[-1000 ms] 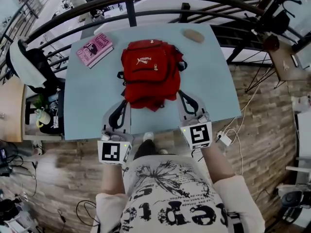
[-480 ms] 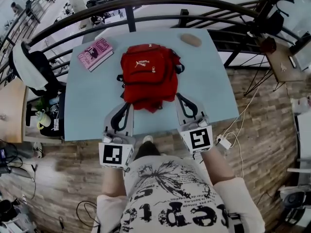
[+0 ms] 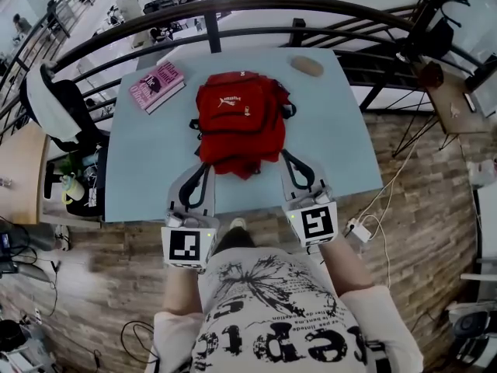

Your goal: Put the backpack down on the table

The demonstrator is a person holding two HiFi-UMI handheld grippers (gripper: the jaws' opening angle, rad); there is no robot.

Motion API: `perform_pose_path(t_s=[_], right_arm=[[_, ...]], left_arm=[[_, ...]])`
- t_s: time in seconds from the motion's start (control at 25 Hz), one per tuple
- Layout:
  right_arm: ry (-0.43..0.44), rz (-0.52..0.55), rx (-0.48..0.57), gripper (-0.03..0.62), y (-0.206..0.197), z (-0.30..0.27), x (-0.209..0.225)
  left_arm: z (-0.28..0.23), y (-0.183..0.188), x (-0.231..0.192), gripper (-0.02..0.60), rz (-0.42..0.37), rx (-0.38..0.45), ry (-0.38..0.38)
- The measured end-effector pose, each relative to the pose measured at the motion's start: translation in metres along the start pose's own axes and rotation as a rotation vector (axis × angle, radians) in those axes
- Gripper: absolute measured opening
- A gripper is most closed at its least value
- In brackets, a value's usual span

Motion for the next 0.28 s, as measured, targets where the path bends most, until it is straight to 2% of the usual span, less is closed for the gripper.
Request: perform_pose_path(t_s=[0.28], right_arm=[[0.01,-0.001,0.011,-0.009,0.005,0.015,-0.016]], left_arm=[[0.018,0.006,0.007,0.021,0.012,-0.001,0.015]])
Point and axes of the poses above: the fingertips, and each gripper's own axes: z backward along the fingers, x to its right, y out of its top, the point moved 8 cm from there along z, backward along the fingers, and after that the axes turned 4 degrees about y, right-handed, at the moved point
